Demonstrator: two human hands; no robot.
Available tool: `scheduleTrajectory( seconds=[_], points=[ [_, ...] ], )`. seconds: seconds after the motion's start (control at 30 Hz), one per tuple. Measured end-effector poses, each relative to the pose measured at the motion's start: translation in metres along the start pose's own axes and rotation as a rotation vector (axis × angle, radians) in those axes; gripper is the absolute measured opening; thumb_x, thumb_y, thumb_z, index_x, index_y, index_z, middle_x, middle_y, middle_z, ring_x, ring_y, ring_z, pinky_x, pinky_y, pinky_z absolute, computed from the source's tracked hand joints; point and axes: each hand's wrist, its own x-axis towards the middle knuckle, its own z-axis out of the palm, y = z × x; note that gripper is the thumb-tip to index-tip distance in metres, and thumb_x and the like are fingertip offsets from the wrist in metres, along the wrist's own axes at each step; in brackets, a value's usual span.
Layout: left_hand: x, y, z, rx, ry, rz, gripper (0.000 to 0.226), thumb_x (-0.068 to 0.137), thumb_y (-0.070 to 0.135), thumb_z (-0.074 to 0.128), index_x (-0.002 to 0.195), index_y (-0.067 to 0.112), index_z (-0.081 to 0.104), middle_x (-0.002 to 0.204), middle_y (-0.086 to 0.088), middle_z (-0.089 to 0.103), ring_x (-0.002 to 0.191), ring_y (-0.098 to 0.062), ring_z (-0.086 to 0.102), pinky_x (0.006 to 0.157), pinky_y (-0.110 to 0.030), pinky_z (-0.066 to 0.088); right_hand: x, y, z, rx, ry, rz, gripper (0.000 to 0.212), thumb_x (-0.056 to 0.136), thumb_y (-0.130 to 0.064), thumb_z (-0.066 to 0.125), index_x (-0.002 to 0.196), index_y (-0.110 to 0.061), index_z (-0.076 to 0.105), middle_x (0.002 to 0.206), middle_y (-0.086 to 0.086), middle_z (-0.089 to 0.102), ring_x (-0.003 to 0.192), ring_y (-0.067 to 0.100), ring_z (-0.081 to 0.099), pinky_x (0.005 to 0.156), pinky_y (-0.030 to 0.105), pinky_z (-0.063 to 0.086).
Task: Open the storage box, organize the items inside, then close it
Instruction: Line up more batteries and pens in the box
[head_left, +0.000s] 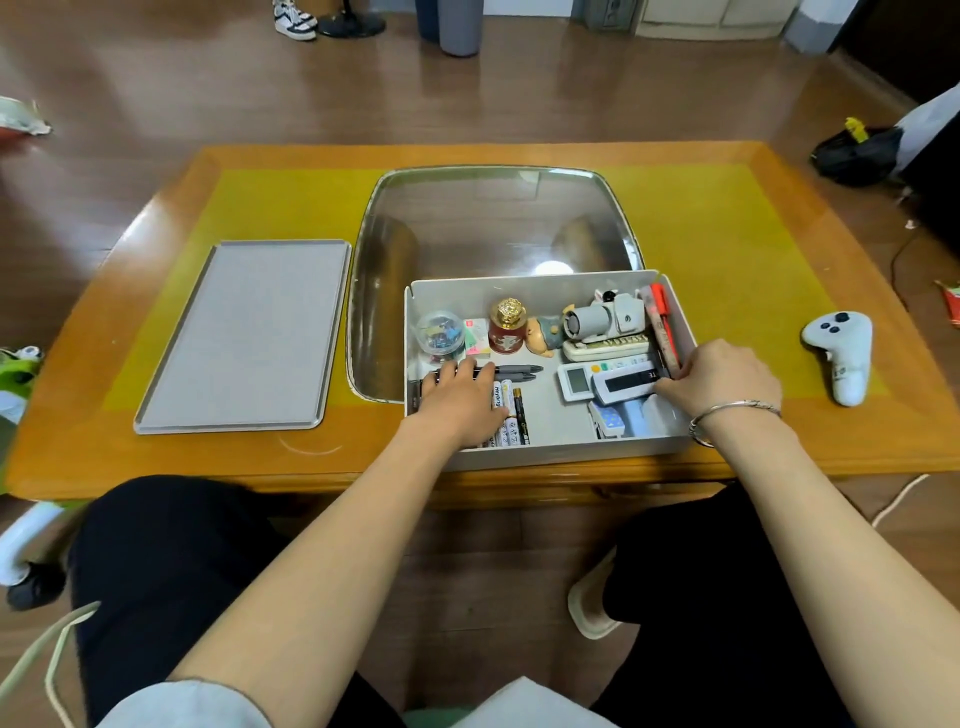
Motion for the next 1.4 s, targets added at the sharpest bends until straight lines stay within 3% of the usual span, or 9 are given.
scheduleTrajectory(
  seconds=[0.2,0.4,0.6,0.7,0.83,0.93,1.03,1.13,1.4],
  points=[
    [-0.003,-0.001,-0.001,-0.005,-0.012,0.005,0.071,0.096,0.048,0.044,0.153,0.02,0.011,0.16,-0.007,0.009,0.146,-0.033,0.005,0.117,-0.053,0.009,-0.005,-0.002,0.001,-0.04,0.002,0.007,0.044,0.07,-0.051,0.074,0.086,-0.012,0.066,0.073,0.009,0.054,0.067,0.027,0.051,0.058,0.027,0.039],
    [-0.003,-0.001,-0.002,0.016,0.003,0.004,0.07,0.096,0.048,0.044,0.153,0.02,0.013,0.16,-0.009,0.012,0.146,-0.033,0.007,0.116,-0.05,0.01,-0.006,-0.002,0.004,0.134,0.07,-0.027,0.029,0.075,-0.038,0.062,0.076,-0.009,0.064,0.068,0.012,0.054,0.064,0.031,0.05,0.054,0.027,0.035],
    [-0.002,-0.002,-0.006,0.028,0.022,0.014,0.065,0.096,0.047,0.044,0.15,0.019,0.021,0.156,-0.009,0.022,0.143,-0.033,0.016,0.114,-0.051,0.016,-0.015,-0.005,0.013,0.438,0.191,-0.177,0.017,0.079,-0.027,0.055,0.069,-0.014,0.052,0.068,0.009,0.06,0.064,0.033,0.052,0.056,0.03,0.035],
    [-0.002,-0.004,-0.009,0.046,0.024,0.019,0.064,0.096,0.047,0.044,0.149,0.018,0.023,0.154,-0.009,0.025,0.141,-0.032,0.019,0.113,-0.05,0.018,-0.018,-0.013,0.015,0.51,0.24,-0.365,0.016,0.084,-0.026,0.06,0.074,-0.015,0.055,0.066,0.003,0.061,0.064,0.03,0.057,0.058,0.029,0.039],
    [-0.005,-0.005,-0.01,0.012,-0.002,0.03,0.066,0.097,0.046,0.043,0.151,0.017,0.019,0.158,-0.008,0.018,0.144,-0.03,0.015,0.114,-0.05,0.017,-0.017,-0.034,0.014,0.435,0.182,-0.647,0.013,0.085,-0.03,0.066,0.085,-0.017,0.065,0.077,-0.003,0.068,0.074,0.023,0.064,0.072,0.035,0.049],
    [-0.011,-0.006,-0.011,-0.064,-0.014,0.048,0.066,0.099,0.043,0.043,0.152,0.015,0.017,0.16,-0.008,0.013,0.146,-0.027,0.011,0.115,-0.049,0.018,-0.009,-0.052,0.018,0.27,0.146,-0.718,0.016,0.087,-0.037,0.063,0.091,-0.023,0.067,0.086,-0.004,0.071,0.082,0.021,0.064,0.085,0.045,0.043],
    [-0.017,-0.003,-0.011,-0.107,-0.025,0.061,0.065,0.1,0.043,0.039,0.152,0.012,0.017,0.159,-0.009,0.015,0.146,-0.027,0.013,0.115,-0.047,0.023,0.001,-0.069,0.025,0.173,0.107,-0.763,0.018,0.089,-0.036,0.06,0.1,-0.024,0.066,0.095,-0.001,0.071,0.091,0.025,0.064,0.077,0.037,0.048],
    [-0.019,0.0,-0.011,-0.113,-0.098,0.031,0.07,0.1,0.051,0.034,0.153,0.012,0.011,0.161,-0.009,0.006,0.148,-0.026,0.004,0.118,-0.048,0.016,0.008,-0.087,0.033,0.064,0.098,-0.794,0.02,0.091,-0.033,0.057,0.106,-0.023,0.065,0.099,0.004,0.07,0.093,0.028,0.063,0.073,0.034,0.047],
    [-0.018,0.0,-0.01,-0.069,-0.121,-0.025,0.074,0.096,0.059,0.033,0.154,0.017,0.01,0.161,-0.009,0.003,0.148,-0.029,0.001,0.116,-0.05,0.011,0.018,-0.116,0.05,-0.031,0.061,-0.811,0.018,0.091,-0.03,0.056,0.105,-0.023,0.064,0.101,0.006,0.069,0.096,0.03,0.062,0.075,0.034,0.046]
  ],
)
